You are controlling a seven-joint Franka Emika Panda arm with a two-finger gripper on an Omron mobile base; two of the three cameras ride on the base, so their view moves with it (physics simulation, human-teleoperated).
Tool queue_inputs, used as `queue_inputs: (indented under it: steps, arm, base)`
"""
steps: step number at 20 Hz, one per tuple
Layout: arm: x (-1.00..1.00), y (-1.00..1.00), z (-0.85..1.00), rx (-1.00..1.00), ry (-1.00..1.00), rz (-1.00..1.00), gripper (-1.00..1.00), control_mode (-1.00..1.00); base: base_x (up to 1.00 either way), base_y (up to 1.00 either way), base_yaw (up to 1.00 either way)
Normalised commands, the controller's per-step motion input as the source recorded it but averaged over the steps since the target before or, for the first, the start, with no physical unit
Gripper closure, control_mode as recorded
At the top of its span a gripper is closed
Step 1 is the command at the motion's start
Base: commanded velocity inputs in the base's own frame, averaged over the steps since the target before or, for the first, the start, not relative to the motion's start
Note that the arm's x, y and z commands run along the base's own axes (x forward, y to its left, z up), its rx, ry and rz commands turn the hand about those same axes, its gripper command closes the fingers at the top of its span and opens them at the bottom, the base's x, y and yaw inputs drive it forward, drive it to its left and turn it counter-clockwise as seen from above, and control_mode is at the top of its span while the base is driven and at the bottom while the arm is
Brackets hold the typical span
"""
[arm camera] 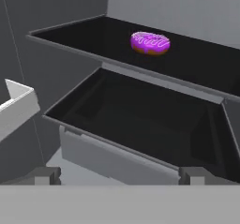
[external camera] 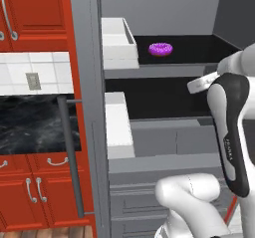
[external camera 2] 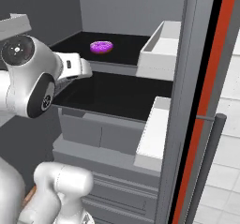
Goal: Take the donuts from the fridge and place them on the empty tray on the dining counter.
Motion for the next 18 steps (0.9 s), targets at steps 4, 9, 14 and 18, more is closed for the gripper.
queue_inputs:
  steps: [4,9,14,18]
  arm:
    - [0.88,0.0,0.26,0.0,0.06,0.01,-1.0,-1.0]
    - [0.84,0.02,0.01,0.0,0.0,0.07,-1.0,-1.0]
    - [0.77,0.15,-0.03,0.0,-0.01,0.06,-1.0,-1.0]
    - [0.78,0.24,-0.01,0.0,-0.03,0.08,-1.0,-1.0]
  base:
    - [0.0,0.0,0.0]
    - [0.0,0.0,0.0]
    - [0.0,0.0,0.0]
    - [0.0,0.0,0.0]
